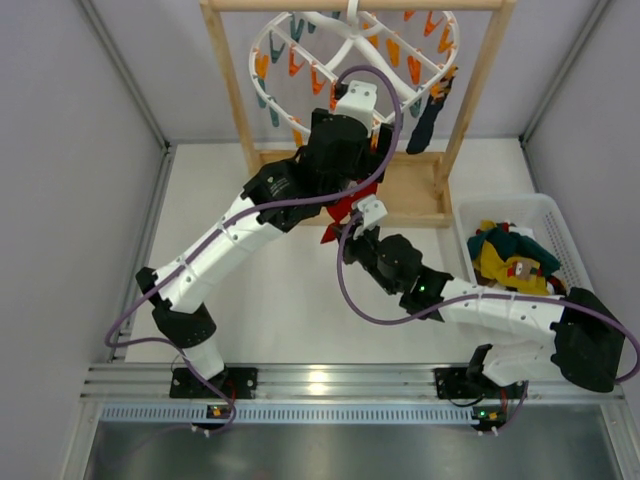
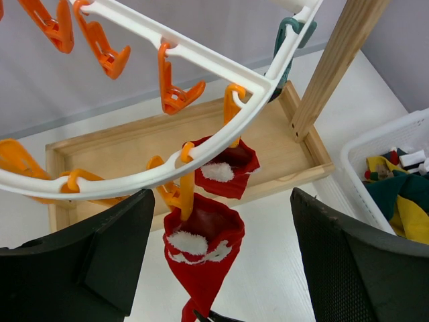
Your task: Remove the socks clipped to the hanger
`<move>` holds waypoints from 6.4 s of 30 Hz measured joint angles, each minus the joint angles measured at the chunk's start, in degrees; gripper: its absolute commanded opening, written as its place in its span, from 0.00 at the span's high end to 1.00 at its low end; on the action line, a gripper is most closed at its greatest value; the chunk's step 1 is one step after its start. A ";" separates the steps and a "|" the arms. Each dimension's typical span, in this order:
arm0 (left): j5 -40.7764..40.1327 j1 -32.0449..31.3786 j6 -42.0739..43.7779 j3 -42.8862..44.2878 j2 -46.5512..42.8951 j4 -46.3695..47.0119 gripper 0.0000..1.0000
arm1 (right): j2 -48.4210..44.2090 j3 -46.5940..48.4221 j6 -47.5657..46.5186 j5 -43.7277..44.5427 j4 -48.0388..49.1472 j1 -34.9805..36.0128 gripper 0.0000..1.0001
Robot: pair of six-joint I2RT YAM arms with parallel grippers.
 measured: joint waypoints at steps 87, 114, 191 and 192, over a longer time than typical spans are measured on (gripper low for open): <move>4.46 4.68 3.39 -21.66 -8.90 19.17 1.00 | -9.70 -1.51 2.64 -20.90 -5.77 -5.05 1.00; 4.24 5.29 1.64 -23.41 -9.68 19.47 0.70 | -25.29 -6.91 4.33 -5.75 -23.91 -6.75 1.00; 8.15 5.92 -3.17 -45.75 -54.25 6.12 0.01 | 9.03 2.54 3.76 -42.32 0.00 -35.23 0.38; 8.59 5.92 -3.30 -45.70 -54.05 6.08 0.01 | 10.43 2.84 3.89 -42.47 1.01 -35.15 0.59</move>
